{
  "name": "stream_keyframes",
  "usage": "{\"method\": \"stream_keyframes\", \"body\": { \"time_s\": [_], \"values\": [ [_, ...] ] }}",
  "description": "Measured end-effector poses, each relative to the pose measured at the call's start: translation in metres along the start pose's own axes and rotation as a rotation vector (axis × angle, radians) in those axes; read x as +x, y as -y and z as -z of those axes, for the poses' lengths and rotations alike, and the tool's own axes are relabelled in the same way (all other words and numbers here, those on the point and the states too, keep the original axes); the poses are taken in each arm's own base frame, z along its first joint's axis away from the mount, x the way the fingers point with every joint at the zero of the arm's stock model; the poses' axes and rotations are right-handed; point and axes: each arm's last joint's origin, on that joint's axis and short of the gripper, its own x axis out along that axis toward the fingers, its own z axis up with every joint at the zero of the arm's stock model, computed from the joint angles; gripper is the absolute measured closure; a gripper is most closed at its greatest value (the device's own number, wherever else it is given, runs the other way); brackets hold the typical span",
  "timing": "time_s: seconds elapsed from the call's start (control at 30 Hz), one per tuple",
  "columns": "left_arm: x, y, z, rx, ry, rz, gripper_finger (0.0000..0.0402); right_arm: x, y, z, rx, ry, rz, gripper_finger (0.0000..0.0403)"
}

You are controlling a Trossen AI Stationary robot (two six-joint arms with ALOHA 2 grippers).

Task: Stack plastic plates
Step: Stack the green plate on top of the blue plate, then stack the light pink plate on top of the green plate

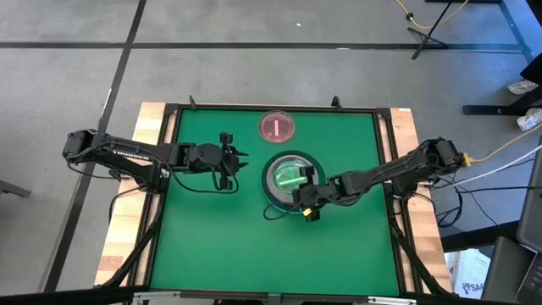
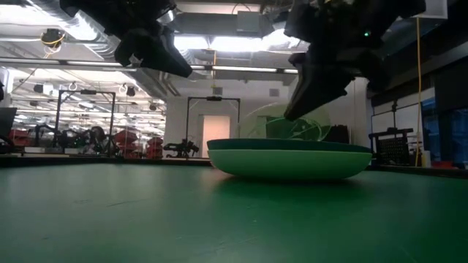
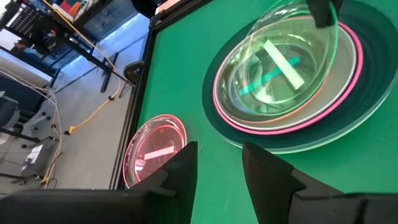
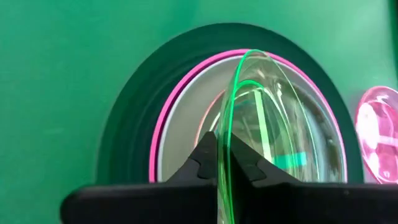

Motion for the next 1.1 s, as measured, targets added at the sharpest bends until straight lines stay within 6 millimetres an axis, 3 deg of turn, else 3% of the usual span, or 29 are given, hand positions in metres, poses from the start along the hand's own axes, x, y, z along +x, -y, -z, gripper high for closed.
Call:
{"method": "stream_keyframes", "body": {
  "time_s": [0.13, 0.3, 0.43, 0.57, 0.67, 0.77, 1.1],
  "values": [
    [0.000, 0.000, 0.000, 0.000, 0.002, -0.001, 0.0281, 0.006, 0.002, 0.000, 0.047, 0.003, 0.023, 0.0378],
    [0.000, 0.000, 0.000, -0.001, 0.004, -0.002, 0.0281, 0.006, 0.003, 0.000, 0.066, 0.004, 0.006, 0.0309],
    [0.000, 0.000, 0.000, -0.002, 0.004, -0.002, 0.0281, -0.004, 0.008, -0.011, 0.059, -0.008, 0.003, 0.0252],
    [0.000, 0.000, 0.000, -0.002, 0.004, -0.003, 0.0281, -0.015, 0.022, -0.019, 0.032, -0.012, 0.011, 0.0220],
    [0.000, 0.000, -0.001, -0.004, 0.004, -0.002, 0.0281, -0.018, 0.044, -0.018, 0.035, -0.001, 0.051, 0.0213],
    [0.000, 0.000, -0.001, -0.007, 0.004, -0.002, 0.0281, -0.018, 0.080, -0.011, 0.104, -0.002, 0.113, 0.0215],
    [0.000, -0.001, -0.001, -0.033, 0.006, -0.003, 0.0281, 0.007, 0.197, 0.033, 0.512, 0.083, 0.267, 0.0228]
  ]
}}
